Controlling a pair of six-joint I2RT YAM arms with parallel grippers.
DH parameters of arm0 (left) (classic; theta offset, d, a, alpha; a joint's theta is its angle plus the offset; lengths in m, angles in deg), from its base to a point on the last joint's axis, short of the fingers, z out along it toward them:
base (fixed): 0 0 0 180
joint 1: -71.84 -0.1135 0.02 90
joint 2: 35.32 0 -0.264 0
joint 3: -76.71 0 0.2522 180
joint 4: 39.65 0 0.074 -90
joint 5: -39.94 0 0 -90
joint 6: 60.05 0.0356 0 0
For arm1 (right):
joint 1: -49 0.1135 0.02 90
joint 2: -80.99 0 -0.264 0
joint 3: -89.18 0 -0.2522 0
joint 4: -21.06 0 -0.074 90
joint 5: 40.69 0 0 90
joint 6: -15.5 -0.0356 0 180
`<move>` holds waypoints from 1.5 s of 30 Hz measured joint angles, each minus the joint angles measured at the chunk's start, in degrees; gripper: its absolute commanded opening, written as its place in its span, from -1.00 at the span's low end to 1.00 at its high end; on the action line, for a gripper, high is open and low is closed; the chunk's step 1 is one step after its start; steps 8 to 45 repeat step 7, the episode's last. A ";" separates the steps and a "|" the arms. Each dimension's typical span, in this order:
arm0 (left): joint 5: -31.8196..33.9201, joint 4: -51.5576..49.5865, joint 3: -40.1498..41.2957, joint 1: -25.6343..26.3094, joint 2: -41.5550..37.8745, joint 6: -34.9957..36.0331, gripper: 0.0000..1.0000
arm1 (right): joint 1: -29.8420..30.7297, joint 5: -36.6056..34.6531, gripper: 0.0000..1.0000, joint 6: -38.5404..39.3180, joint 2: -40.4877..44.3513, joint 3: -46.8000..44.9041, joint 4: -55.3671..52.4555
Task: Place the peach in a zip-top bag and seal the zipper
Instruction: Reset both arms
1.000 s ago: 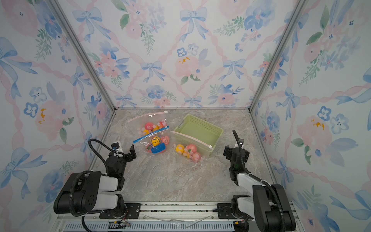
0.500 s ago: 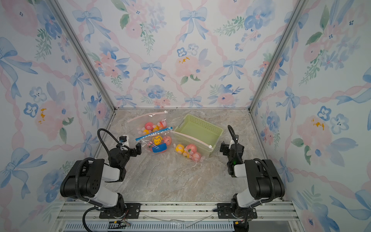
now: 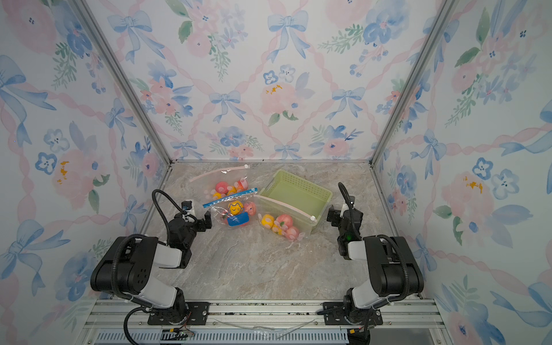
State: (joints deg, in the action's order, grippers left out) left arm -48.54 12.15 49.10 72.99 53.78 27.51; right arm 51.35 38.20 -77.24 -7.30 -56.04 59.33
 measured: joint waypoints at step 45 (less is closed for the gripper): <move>1.09 -0.20 0.00 0.00 0.00 0.15 0.95 | 0.00 -0.02 0.92 0.26 0.00 0.00 0.00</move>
